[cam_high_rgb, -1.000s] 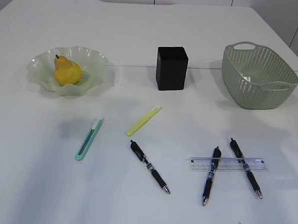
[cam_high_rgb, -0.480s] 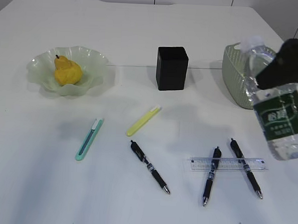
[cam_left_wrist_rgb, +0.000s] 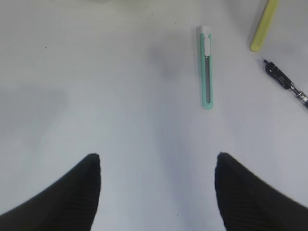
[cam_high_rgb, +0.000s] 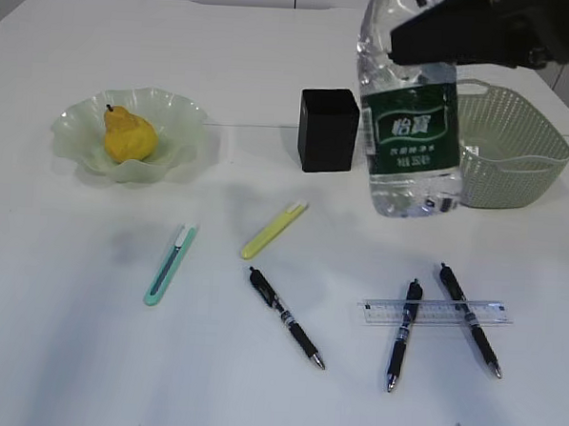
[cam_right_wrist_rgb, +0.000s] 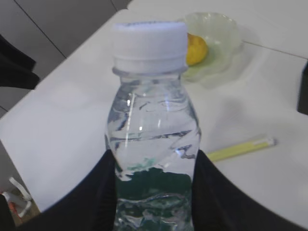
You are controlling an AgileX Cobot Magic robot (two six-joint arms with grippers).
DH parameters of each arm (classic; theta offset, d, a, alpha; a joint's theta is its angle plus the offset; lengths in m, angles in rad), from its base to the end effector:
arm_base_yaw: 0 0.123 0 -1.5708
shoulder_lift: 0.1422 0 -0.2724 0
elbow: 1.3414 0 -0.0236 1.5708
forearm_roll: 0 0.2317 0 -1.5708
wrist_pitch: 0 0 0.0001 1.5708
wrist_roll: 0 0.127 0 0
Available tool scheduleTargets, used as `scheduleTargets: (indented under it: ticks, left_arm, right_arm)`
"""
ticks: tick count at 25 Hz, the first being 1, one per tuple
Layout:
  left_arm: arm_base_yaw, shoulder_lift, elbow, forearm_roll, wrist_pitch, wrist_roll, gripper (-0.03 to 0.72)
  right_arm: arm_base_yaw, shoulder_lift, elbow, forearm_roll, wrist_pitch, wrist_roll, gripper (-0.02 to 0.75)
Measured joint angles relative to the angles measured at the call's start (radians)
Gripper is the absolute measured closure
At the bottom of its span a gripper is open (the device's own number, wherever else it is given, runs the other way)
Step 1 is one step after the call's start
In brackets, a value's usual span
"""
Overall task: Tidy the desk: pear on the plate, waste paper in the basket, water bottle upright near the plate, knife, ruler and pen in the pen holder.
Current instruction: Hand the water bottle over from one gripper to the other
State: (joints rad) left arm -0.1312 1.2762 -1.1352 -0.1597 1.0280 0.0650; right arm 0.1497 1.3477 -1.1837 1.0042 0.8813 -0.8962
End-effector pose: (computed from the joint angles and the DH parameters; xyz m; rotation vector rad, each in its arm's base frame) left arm 0.2465 -0.0500 0.2926 0.1955 2.6424 -0.2306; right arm 0.2717 0.1246 0.3416 -0.6589 2.0505 0.8043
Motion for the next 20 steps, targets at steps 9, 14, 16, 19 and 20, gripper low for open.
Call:
scheduleTargets:
  ticks: [9,14,16,19,20]
  left_arm:
    - [0.0,0.0,0.0,0.0,-0.053,0.002,0.161]
    - [0.0,0.0,0.0,0.076,-0.107,0.002,0.161]
    - [0.0,0.0,0.0,0.084,-0.134,0.002,0.174]
    - [0.0,0.0,0.0,0.057,-0.197,0.002,0.216]
    - [0.0,0.0,0.0,0.042,-0.217,0.002,0.226]
  right_arm:
    - [0.0,0.046,0.0,0.295,0.066,-0.23,0.443]
    - [0.0,0.046,0.0,0.299,0.068,-0.244,0.443]
    - [0.0,0.046,0.0,0.299,0.068,-0.245,0.443]
    - [0.0,0.046,0.0,0.299,0.068,-0.246,0.443]
    - [0.0,0.046,0.0,0.299,0.068,-0.246,0.443]
